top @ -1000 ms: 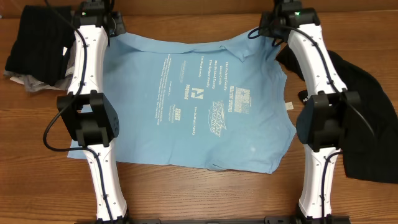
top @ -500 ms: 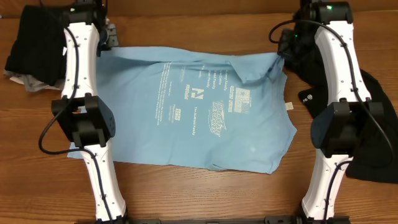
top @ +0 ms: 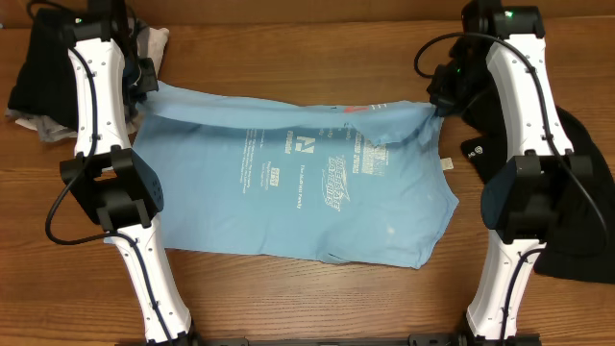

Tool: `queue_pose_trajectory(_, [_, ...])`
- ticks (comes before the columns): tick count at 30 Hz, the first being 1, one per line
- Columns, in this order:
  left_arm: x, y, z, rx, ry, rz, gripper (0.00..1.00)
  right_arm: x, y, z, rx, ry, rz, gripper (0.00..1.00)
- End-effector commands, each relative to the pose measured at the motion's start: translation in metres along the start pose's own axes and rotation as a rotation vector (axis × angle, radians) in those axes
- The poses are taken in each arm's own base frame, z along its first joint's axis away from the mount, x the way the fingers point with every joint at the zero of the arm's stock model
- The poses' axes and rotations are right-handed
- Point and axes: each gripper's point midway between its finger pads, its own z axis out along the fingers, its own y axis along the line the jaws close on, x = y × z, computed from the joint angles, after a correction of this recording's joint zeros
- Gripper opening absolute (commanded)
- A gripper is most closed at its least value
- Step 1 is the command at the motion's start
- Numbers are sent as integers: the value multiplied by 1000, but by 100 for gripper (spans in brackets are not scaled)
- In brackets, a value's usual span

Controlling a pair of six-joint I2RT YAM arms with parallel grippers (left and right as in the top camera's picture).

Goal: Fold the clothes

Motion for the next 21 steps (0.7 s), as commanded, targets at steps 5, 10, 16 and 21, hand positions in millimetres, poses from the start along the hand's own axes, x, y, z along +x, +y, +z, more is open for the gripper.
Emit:
queue_pose_trajectory(5, [21,13,-9,-58,80,56,4,26,-11,25,23,101,-9,4])
queue_pose_trajectory(10, [34,16,-11,-71,136,65,4,42,-18,45,41,170,-1,4])
queue_pose_trajectory(16, [42,20,-11,-73,169,64,4,40,-17,47,36,164,-1,4])
queue_pose_trajectory(21, [47,20,-12,-72,190,67,26,40,-17,47,35,164,-13,30])
